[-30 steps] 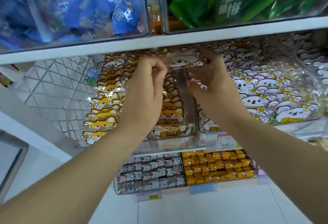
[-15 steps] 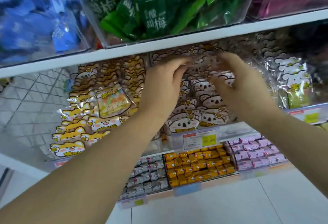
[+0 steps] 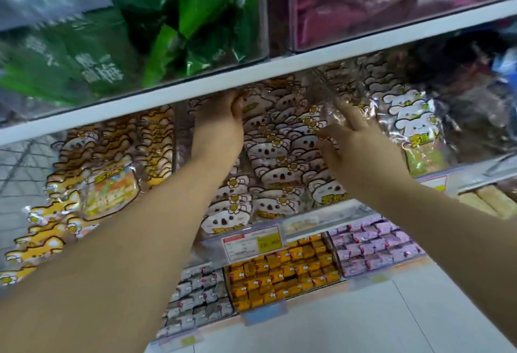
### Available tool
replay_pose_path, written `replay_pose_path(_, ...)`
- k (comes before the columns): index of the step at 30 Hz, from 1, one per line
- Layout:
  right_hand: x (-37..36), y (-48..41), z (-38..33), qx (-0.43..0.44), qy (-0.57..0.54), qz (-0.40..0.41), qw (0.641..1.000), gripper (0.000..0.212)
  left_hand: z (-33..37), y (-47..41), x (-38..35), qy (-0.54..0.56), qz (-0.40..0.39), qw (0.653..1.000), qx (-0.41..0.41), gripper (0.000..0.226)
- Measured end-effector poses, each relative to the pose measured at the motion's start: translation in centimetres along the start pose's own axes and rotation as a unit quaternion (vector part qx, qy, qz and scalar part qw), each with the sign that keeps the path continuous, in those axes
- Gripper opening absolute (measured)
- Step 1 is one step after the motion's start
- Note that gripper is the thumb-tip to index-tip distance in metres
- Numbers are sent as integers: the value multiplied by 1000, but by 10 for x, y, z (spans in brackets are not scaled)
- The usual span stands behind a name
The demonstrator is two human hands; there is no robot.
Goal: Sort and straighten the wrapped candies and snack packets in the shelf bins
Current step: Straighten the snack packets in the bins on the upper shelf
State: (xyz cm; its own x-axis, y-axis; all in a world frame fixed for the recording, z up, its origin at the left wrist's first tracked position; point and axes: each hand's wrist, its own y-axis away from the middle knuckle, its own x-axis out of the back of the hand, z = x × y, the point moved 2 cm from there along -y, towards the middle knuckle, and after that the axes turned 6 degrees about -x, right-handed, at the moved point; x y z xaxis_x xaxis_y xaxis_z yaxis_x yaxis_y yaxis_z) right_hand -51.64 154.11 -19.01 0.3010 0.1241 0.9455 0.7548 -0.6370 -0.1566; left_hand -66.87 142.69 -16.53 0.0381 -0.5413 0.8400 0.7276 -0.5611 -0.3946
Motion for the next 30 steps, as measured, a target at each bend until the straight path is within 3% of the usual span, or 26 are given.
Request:
replay_pose_path(7, -5, 0, 4, 24, 24, 24, 999, 41, -9, -36, -32, -42, -65, 994, 75, 32)
replay_pose_path(11, -11, -1, 6, 37, -2, 70, 997, 38, -11, -45, -48, -121, -91, 983, 105, 27)
replay_pose_path(14, -14, -1, 8, 44, -11, 77, 996, 37, -7, -45, -55, -180, -122, 973, 78, 24)
replay_pose_path(17, -16, -2, 9, 46, -6, 84, 995, 37, -6, -49, -57, -153, -140, 976, 70, 26)
replay_pose_path(21, -18, -2, 10, 57, -13, 118, 991, 31, -8, -42, -52, -61, -57, 995, 56, 27)
replay_pose_path(24, -20, -3, 11, 62, -14, 123, 990, 29, -5, -24, -50, -86, -30, 996, -2, 32)
replay_pose_path(27, -21, -3, 12, 58, -14, 124, 990, 30, -1, -18, -52, -127, -112, 985, -42, 34)
replay_pose_path(30, -22, -3, 11, 63, -20, 139, 988, 32, 1, -23, -53, -121, -219, 968, -18, 34)
